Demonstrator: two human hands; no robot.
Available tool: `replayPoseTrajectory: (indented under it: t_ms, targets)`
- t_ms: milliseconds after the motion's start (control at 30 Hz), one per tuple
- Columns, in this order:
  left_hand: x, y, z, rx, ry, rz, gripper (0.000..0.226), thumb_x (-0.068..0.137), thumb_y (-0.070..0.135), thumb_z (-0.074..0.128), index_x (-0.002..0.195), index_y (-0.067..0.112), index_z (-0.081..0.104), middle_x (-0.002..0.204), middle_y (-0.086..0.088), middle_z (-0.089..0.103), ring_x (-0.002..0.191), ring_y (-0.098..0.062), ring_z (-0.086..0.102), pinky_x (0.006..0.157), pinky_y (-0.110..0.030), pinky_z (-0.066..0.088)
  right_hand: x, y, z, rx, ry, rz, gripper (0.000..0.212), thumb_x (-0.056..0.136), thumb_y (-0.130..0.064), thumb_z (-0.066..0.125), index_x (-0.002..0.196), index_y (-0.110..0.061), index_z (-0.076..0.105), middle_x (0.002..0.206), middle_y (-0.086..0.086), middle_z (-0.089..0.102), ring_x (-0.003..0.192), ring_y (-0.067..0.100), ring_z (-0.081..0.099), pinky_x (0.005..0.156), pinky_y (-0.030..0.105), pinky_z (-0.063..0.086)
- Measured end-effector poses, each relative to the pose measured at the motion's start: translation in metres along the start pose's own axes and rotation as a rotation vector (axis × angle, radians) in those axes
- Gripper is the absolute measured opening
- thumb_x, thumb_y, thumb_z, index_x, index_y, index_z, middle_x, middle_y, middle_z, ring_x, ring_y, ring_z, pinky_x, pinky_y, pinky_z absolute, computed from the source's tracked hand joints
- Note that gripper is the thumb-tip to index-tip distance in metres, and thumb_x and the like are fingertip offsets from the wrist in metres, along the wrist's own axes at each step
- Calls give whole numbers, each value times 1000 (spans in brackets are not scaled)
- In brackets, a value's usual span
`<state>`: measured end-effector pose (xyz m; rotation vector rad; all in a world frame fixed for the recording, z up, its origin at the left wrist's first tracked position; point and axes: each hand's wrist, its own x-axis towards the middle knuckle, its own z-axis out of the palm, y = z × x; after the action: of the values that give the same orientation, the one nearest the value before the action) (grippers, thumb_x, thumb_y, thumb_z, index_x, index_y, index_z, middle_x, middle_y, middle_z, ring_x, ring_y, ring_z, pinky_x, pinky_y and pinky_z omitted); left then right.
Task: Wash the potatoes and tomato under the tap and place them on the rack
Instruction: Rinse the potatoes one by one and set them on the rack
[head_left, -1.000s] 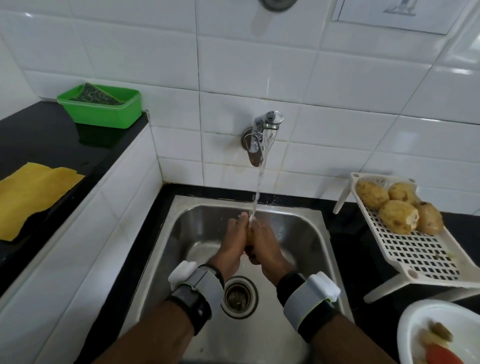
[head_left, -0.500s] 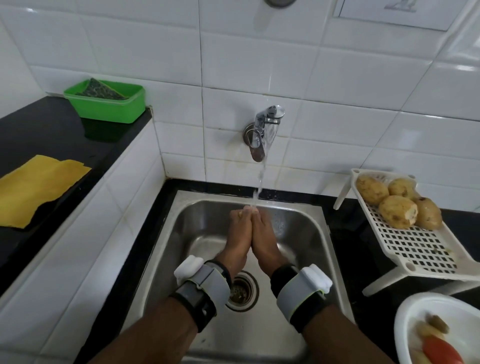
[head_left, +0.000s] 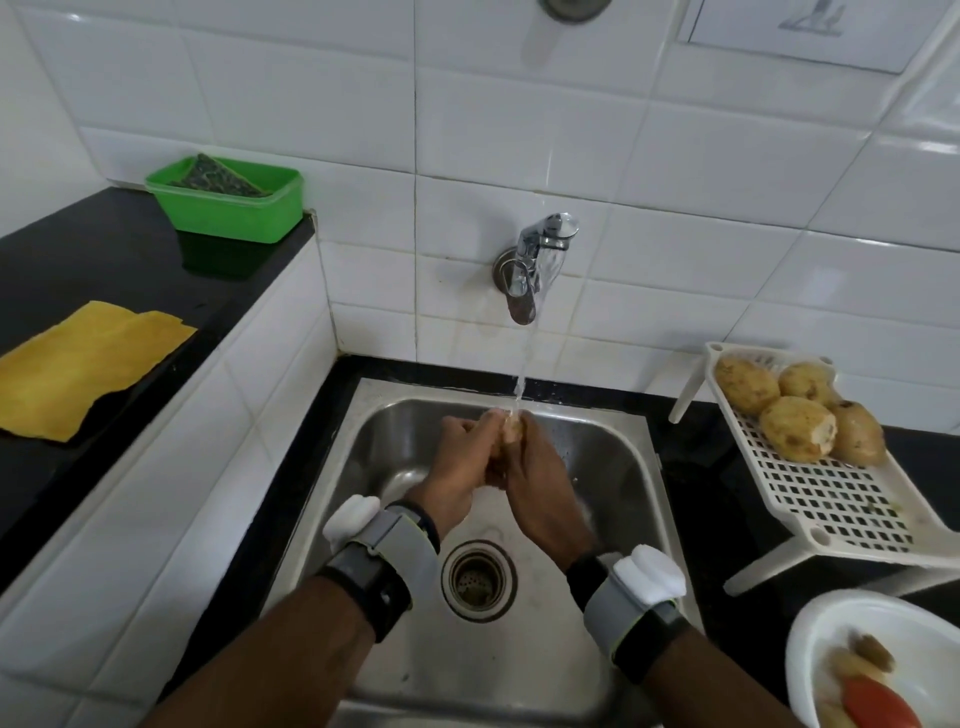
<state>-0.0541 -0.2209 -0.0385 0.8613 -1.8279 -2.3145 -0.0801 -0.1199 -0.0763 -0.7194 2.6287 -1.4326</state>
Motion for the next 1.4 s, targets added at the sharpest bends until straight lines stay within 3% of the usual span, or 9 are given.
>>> replayPoseTrajectory:
  t_ms: [100, 300, 400, 533, 833, 967, 1100, 1233, 1400]
  targets:
    - [-4, 2, 3, 225, -63, 34, 36, 100, 37, 41, 105, 8, 63, 64, -1, 53, 48, -10, 45, 43, -22, 35, 0, -7, -11, 6, 51, -35, 39, 104, -46, 24, 112, -19, 50, 93, -6, 61, 85, 5, 60, 80, 28, 51]
    - [2, -7, -9, 757, 76, 503, 46, 105, 36, 31, 98, 9, 67, 86, -8, 69, 79, -20, 65, 73, -30, 50, 14, -1, -13, -10, -32, 45, 33, 106, -23, 27, 90, -17, 54, 87, 1, 58, 75, 11, 53, 70, 31, 44]
    - [7, -10, -18, 877, 59, 709, 42, 105, 36, 30, 97, 10, 63, 78, -6, 68, 71, -19, 64, 70, -36, 52, 18, -17, -20, 345, -141, 326, 45, 106, -35, 26, 75, -15, 53, 59, 1, 50, 46, 9, 40, 42, 23, 30]
    - [7, -7, -25, 1019, -77, 865, 43, 102, 44, 28, 120, 15, 55, 101, -2, 62, 84, -16, 61, 74, -31, 51, 20, -23, -32, 691, -373, 576, 61, 102, -53, 26, 68, -15, 59, 55, 2, 46, 37, 6, 28, 33, 13, 20]
    - [13, 5, -13, 756, -16, 500, 33, 103, 24, 35, 80, 10, 55, 71, -1, 57, 67, -18, 55, 63, -29, 45, 6, -29, -9, 256, -35, 250, 63, 107, -39, 18, 76, -7, 62, 59, 6, 60, 50, 12, 55, 52, 22, 46]
    - [13, 13, -12, 726, -24, 351, 37, 104, 30, 34, 89, 10, 60, 87, -13, 64, 82, -27, 59, 79, -39, 49, 6, -20, -6, 1, 32, 9, 47, 105, -41, 21, 89, -17, 58, 81, -2, 59, 76, 10, 57, 74, 24, 45]
    - [16, 8, -14, 533, -79, 19, 48, 101, 46, 33, 78, 12, 60, 59, -2, 54, 46, -13, 45, 44, -22, 34, 5, -7, -2, -133, 35, -60, 47, 102, -48, 23, 114, -15, 54, 104, 0, 58, 96, 17, 51, 87, 28, 41]
    - [12, 7, -9, 655, -99, 235, 42, 104, 36, 33, 96, 8, 63, 78, -5, 61, 63, -14, 55, 56, -26, 44, 6, -14, -11, -1, 34, -30, 28, 107, -28, 28, 100, -18, 54, 90, -5, 58, 84, 6, 55, 74, 10, 38]
    - [11, 4, -8, 859, -19, 505, 41, 104, 40, 32, 99, 12, 62, 87, -4, 66, 79, -17, 63, 72, -29, 49, 22, -17, -17, 157, -29, 220, 28, 105, -24, 35, 87, -17, 55, 79, 0, 56, 64, 7, 53, 64, 21, 46]
